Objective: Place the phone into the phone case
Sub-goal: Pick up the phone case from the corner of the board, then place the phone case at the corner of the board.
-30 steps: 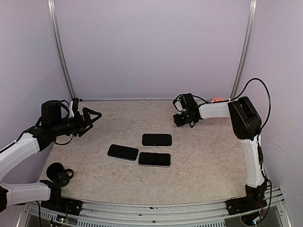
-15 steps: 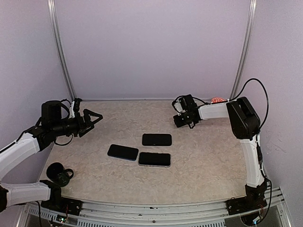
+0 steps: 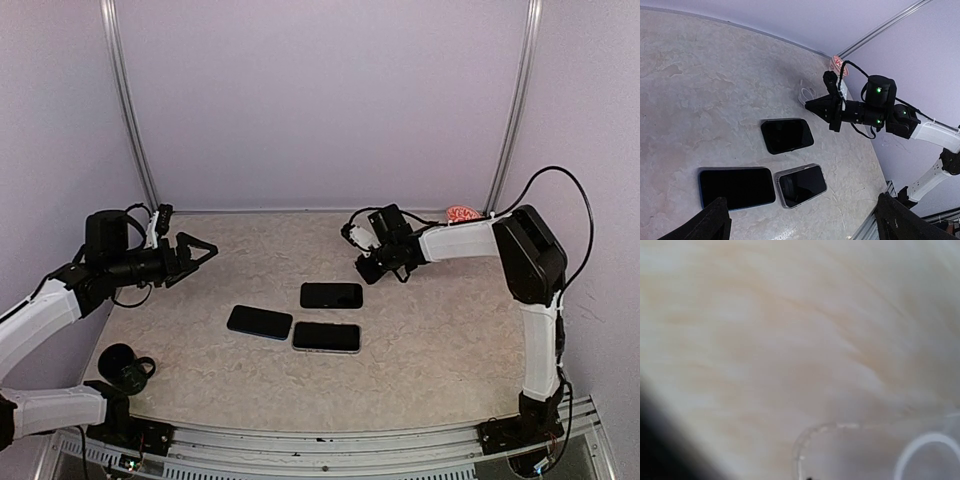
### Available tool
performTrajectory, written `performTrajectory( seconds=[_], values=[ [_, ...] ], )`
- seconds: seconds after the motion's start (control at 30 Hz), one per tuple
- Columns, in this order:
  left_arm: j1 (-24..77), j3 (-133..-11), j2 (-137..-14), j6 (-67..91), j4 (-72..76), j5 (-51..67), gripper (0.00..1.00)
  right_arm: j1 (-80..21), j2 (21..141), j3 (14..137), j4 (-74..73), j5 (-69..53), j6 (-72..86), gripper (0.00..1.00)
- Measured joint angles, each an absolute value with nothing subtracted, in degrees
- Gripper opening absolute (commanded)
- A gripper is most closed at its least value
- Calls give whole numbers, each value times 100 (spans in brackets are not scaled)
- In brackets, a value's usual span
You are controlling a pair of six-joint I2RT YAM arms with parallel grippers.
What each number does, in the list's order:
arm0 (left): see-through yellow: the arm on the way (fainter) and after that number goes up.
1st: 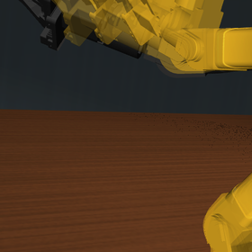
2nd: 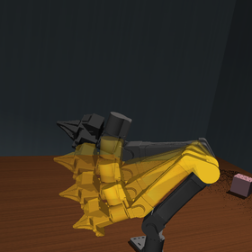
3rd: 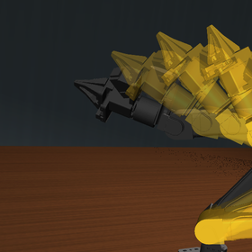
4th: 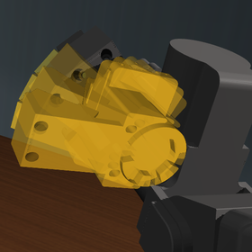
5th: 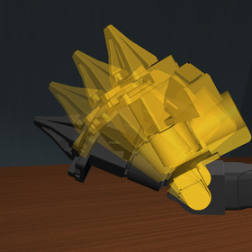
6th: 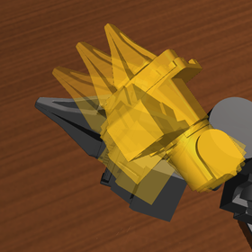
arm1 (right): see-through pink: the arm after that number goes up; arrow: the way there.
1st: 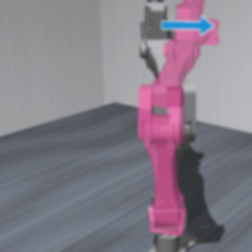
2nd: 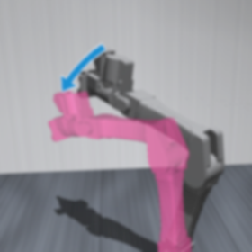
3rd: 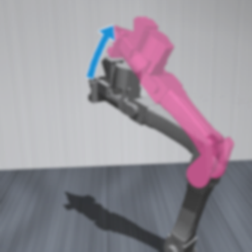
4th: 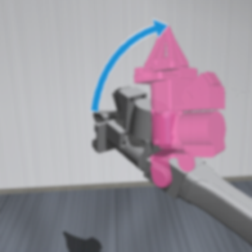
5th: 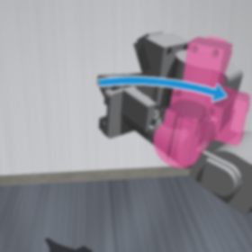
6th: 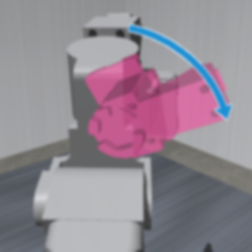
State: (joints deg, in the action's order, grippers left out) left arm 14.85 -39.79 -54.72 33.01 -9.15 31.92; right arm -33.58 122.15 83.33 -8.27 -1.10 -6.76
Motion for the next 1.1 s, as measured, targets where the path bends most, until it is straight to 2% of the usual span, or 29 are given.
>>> performTrajectory(
  seconds=[0.37, 1.1],
  values=[
    [1485, -4088, -5478, 3151, -1072, 3186, 99, -4346, 11185, 7712, -873, -281, -1717, 0],
    [1485, -4156, -5474, 3120, -1210, 3114, 99, -5424, 9863, 6147, -351, -2053, -3632, 0]
  ],
)
